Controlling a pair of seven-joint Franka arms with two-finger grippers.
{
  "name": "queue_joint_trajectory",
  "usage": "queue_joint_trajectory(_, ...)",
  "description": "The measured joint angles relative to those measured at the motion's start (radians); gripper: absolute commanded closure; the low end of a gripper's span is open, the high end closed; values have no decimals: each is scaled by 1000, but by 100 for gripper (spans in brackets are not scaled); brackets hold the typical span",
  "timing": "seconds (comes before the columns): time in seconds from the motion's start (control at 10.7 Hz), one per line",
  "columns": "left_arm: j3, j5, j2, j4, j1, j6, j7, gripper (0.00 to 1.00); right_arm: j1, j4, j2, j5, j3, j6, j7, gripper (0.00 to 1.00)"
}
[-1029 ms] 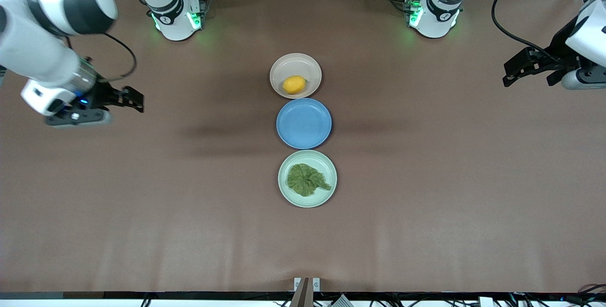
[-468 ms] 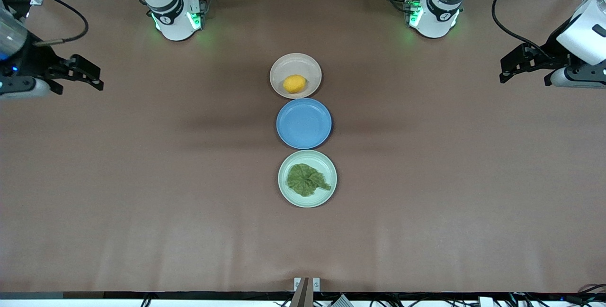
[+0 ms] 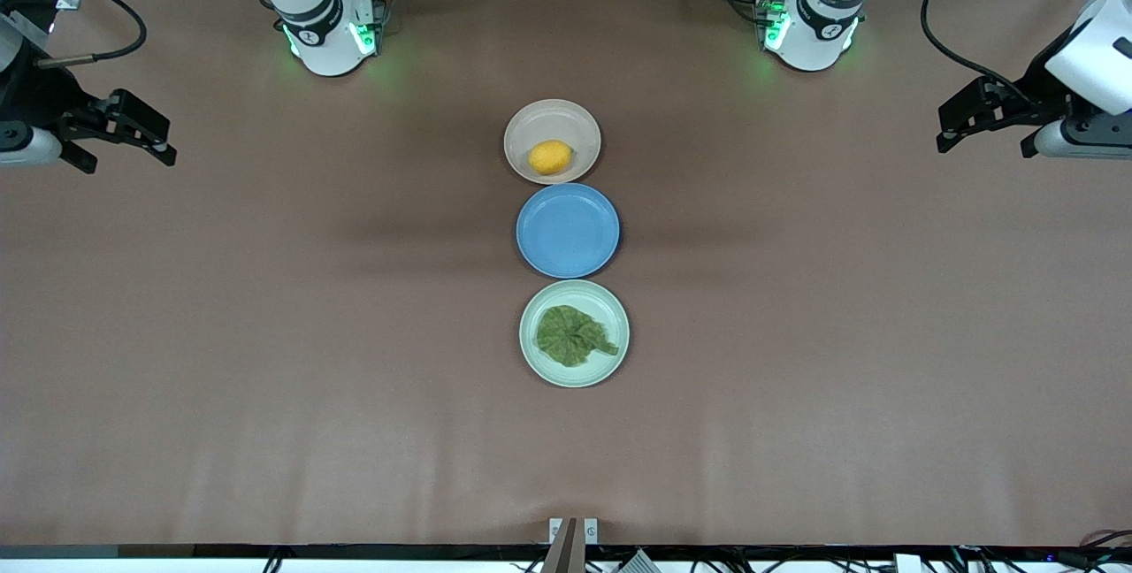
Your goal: Place lemon and lettuce in plates
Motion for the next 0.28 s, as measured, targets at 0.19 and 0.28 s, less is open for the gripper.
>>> queue_joint_trajectory(0.19, 2, 0, -3, 0, 1, 0, 0, 0, 0, 0, -1, -1, -7, 0, 0, 0)
queue_joint_trajectory(0.28, 3, 0, -3, 0, 2, 0, 0, 0, 0, 0, -1, -1, -13, 0, -1, 0)
